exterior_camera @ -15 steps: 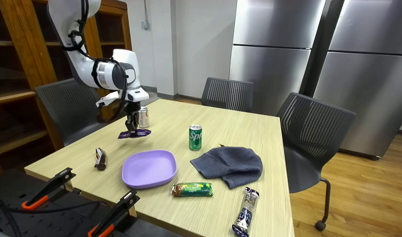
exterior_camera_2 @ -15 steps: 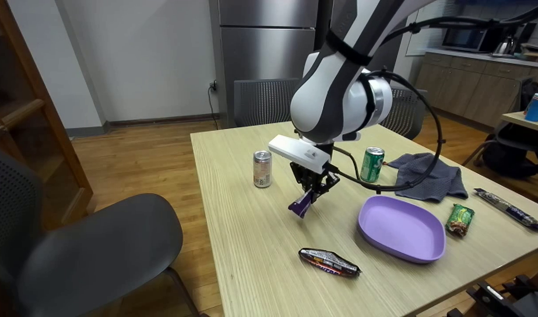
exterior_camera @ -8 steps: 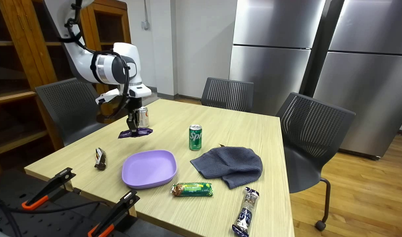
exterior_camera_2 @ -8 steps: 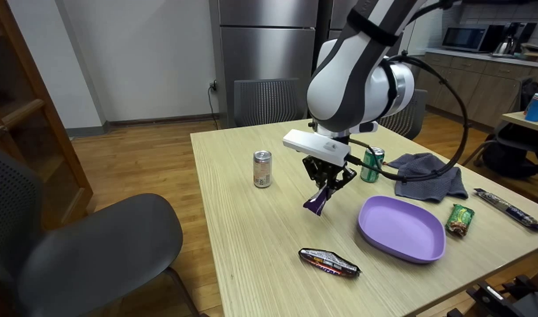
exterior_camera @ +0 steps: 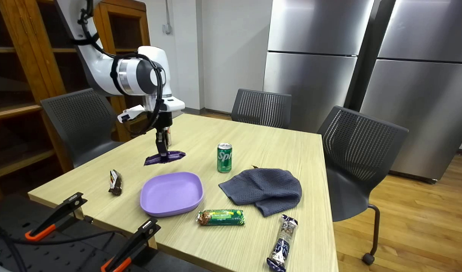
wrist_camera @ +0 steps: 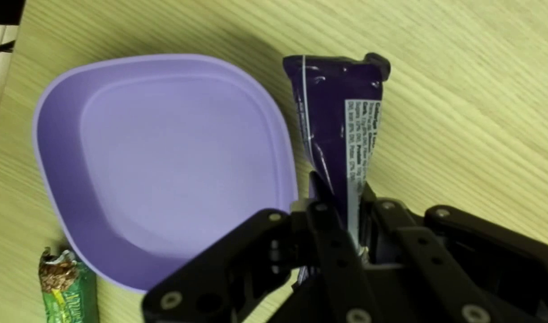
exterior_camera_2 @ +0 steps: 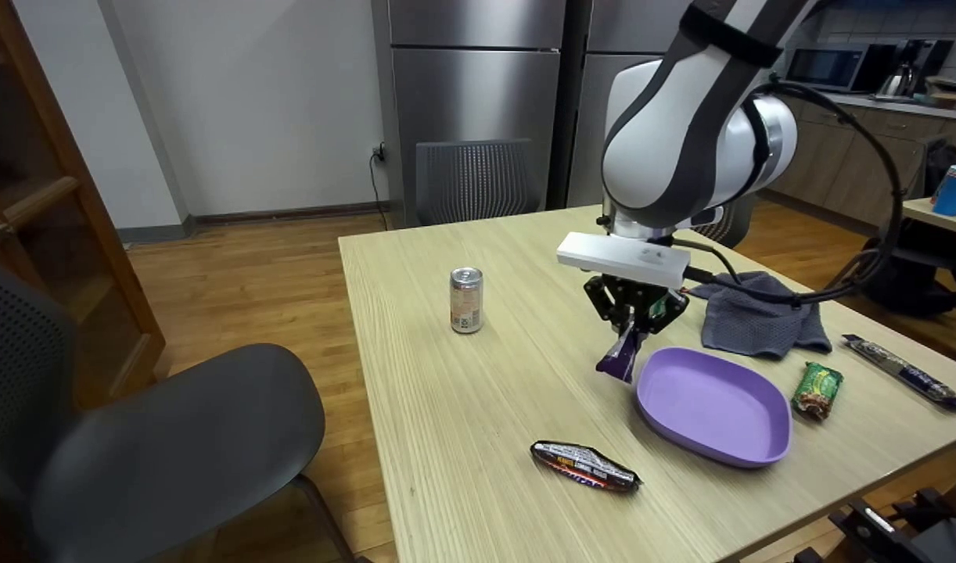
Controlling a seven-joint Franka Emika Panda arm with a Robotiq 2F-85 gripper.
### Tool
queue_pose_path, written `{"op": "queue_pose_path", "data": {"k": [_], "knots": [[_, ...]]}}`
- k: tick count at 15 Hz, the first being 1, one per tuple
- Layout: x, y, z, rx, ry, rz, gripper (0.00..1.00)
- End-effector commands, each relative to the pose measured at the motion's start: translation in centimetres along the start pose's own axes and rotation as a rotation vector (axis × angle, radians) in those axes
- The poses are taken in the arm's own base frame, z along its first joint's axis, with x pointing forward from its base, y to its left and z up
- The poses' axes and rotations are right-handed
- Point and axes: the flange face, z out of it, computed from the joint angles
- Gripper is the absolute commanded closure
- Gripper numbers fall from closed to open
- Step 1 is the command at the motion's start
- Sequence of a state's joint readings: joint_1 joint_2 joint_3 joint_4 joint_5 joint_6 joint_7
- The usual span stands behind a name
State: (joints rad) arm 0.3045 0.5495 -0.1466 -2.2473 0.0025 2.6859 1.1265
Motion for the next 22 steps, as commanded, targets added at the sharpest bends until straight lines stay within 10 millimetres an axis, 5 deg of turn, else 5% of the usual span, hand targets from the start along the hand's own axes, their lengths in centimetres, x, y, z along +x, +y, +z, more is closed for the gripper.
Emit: {"op": "queue_pose_path", "data": {"k": [1,22], "knots": [[1.1,2.6,-0.8,-0.023,-0.006,-0.053,0.96],[2.5,5.8,3.5,-0.152,-0.072,-0.173,0.96]]}}
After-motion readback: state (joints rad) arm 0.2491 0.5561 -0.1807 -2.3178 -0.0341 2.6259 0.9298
